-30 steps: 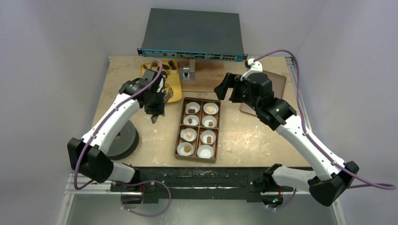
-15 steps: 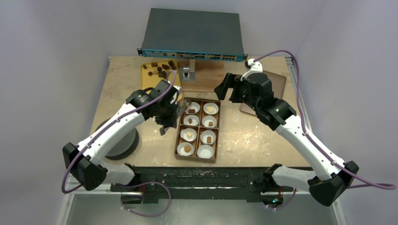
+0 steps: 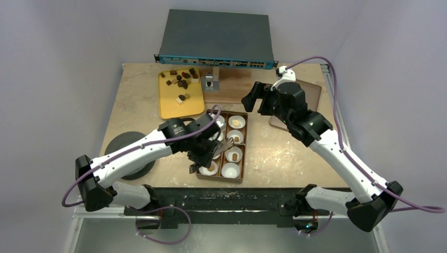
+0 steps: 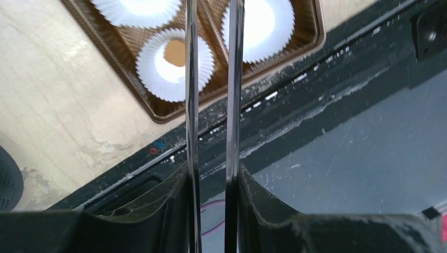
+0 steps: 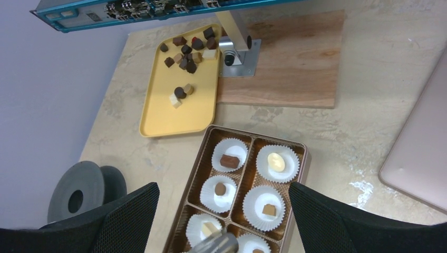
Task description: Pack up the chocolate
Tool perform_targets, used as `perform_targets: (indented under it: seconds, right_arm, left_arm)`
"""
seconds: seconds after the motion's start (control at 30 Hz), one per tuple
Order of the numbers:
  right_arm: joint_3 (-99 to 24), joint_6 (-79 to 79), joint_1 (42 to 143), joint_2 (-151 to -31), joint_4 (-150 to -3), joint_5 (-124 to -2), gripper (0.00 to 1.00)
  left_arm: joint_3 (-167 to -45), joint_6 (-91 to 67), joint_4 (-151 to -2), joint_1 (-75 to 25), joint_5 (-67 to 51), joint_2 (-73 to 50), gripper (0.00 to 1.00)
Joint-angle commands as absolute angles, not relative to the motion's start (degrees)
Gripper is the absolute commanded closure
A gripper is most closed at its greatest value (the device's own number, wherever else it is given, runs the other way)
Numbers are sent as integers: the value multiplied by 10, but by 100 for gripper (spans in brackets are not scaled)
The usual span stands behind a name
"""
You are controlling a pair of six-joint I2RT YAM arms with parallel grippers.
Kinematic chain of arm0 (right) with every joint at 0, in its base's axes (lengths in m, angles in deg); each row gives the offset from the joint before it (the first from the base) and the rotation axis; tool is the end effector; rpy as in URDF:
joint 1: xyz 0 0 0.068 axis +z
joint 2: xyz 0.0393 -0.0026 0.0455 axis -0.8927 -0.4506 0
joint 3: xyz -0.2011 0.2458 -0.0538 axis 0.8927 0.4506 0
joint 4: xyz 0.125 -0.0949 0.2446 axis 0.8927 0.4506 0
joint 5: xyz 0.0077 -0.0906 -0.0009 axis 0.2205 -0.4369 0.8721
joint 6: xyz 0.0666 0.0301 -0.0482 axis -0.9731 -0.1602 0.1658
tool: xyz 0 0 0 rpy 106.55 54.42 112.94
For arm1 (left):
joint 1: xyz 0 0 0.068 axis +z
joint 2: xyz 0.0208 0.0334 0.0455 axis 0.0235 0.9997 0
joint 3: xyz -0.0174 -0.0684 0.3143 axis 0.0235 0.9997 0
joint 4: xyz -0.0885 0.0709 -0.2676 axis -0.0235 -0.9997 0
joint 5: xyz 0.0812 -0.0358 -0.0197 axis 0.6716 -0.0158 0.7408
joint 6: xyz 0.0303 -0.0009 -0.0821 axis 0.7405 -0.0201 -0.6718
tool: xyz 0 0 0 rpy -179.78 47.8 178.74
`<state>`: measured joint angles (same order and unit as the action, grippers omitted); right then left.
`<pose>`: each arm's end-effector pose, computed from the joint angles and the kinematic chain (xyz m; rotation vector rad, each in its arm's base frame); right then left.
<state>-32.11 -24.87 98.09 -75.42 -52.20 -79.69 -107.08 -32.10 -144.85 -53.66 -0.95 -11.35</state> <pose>0.2546 0.1618 0.4287 0.0552 1.9704 0.6116 0.1572 -0.2271 0.3255 0.5713 2.8008 -0.3919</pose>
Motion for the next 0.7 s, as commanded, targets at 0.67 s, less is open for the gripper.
perform_targets:
  seconds: [0.67]
  right_arm:
    - [-321, -260, 981, -755, -527, -814, 11]
  left_arm:
    - [-1008, -371, -1449, -647, -57, -143, 77]
